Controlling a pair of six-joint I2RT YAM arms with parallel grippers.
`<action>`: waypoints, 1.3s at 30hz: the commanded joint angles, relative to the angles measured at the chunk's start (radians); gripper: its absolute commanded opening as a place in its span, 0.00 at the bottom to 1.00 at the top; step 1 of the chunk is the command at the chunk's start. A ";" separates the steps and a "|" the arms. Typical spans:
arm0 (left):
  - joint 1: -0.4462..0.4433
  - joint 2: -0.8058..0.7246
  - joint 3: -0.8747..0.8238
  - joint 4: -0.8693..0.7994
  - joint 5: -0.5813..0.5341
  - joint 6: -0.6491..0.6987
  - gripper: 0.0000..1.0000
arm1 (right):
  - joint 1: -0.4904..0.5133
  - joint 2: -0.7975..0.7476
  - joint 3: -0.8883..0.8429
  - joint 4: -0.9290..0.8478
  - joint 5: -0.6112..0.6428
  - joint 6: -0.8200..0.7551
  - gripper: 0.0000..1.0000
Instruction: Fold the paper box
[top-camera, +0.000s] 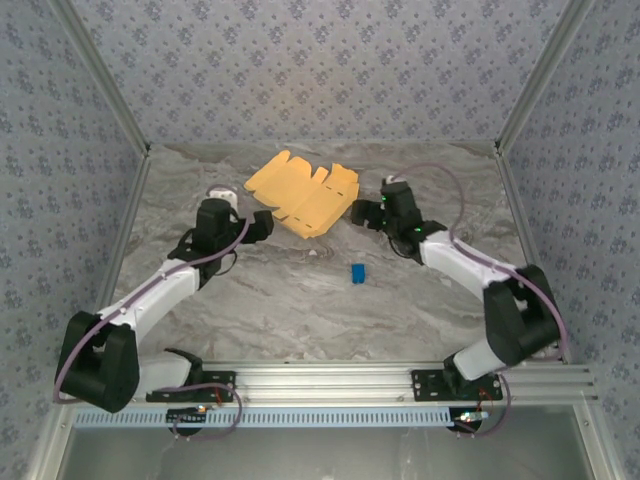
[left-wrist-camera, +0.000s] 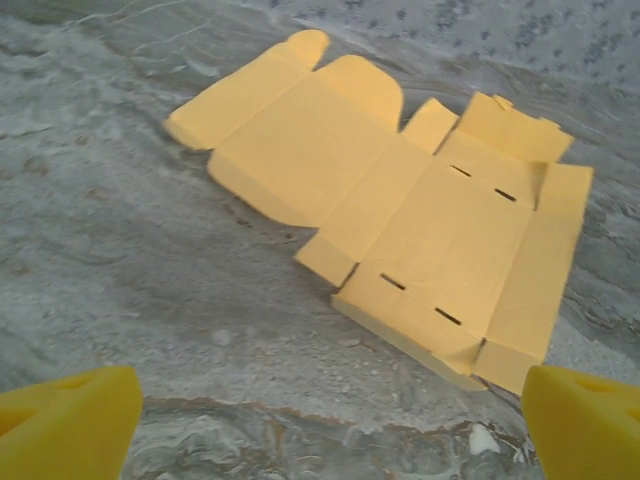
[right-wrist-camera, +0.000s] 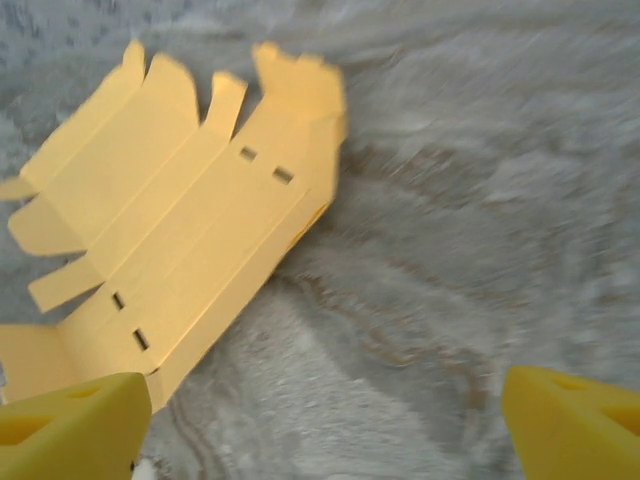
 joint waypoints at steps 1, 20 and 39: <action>-0.029 0.010 0.031 -0.035 -0.066 0.027 0.97 | 0.027 0.108 0.101 -0.049 -0.053 0.094 0.89; -0.084 0.105 0.069 0.038 -0.010 -0.017 0.97 | 0.040 0.469 0.296 0.108 -0.091 0.337 0.47; -0.087 0.069 0.058 0.031 0.000 -0.016 0.97 | 0.041 0.531 0.340 0.145 -0.024 0.398 0.22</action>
